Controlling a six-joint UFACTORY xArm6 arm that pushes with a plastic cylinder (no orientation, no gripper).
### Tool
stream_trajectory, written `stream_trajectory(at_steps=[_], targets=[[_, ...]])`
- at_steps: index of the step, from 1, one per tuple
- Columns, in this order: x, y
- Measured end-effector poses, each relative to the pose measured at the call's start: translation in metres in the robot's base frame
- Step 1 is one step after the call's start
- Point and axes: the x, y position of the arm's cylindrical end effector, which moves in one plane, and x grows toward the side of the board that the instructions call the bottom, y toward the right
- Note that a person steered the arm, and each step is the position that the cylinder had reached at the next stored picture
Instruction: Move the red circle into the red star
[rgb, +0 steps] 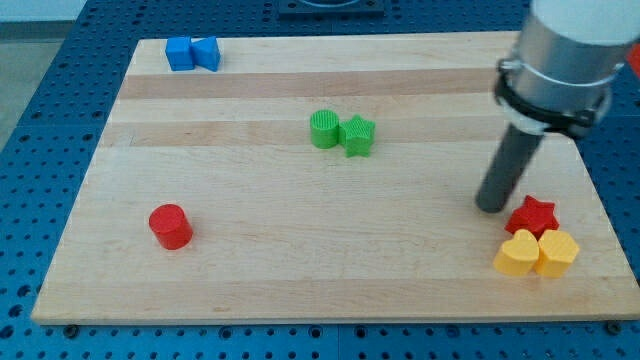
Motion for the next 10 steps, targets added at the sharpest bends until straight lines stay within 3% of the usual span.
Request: stream_trajectory(at_steps=[5,8,10], targets=[[-0.02,-0.372],[0.038,-0.394],[0.029,-0.349]])
